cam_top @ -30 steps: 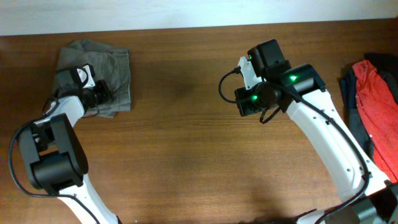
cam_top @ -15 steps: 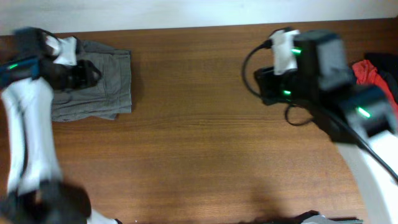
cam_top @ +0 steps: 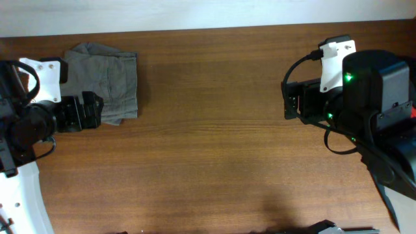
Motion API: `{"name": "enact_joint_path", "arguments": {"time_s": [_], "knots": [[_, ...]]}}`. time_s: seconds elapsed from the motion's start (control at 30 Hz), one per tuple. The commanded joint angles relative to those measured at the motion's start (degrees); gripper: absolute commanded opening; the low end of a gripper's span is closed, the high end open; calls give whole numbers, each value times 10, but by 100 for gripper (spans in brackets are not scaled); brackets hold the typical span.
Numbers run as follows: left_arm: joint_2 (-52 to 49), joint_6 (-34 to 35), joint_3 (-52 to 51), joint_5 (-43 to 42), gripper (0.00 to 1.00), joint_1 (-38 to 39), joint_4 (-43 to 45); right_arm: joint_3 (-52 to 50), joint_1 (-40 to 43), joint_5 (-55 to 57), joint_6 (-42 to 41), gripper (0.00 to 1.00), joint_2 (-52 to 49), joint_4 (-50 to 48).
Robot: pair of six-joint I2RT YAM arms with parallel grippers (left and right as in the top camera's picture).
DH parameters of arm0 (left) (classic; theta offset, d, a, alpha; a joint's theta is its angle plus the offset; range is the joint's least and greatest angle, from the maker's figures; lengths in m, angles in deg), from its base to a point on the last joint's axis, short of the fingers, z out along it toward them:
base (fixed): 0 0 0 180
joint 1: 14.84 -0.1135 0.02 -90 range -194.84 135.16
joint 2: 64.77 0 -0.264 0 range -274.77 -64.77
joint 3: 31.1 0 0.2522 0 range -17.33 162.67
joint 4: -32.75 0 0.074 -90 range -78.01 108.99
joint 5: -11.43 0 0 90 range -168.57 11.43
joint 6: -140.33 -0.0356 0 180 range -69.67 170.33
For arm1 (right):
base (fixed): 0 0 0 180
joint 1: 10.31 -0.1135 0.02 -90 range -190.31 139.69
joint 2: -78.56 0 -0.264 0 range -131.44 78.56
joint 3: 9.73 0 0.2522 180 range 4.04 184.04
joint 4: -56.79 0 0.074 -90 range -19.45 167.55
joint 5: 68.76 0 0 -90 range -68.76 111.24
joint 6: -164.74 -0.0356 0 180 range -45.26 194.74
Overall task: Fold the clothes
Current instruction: 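Carry the folded trousers to the table's far left and release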
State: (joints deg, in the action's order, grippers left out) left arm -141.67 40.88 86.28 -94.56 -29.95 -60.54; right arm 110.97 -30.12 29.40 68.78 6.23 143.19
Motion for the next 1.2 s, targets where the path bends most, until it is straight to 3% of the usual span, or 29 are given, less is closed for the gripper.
{"name": "enact_joint_path", "arguments": {"time_s": [0.0,0.37,0.53,0.7,0.73,1.17], "knots": [[10,-9,-4,6,99,1,1,2,0,15,-3,99,-3,0],[10,-9,-4,6,99,1,1,2,0,43,-3,99,-25,14],[10,-9,-4,6,99,1,1,-34,1,76,-3,99,30,-94],[10,-9,-4,6,99,1,1,-181,43,46,-3,99,150,-241],[10,-9,-4,6,99,1,1,-247,69,43,-3,99,193,-281],[10,-9,-4,6,99,1,1,-772,172,2,-5,99,562,-461]]}}
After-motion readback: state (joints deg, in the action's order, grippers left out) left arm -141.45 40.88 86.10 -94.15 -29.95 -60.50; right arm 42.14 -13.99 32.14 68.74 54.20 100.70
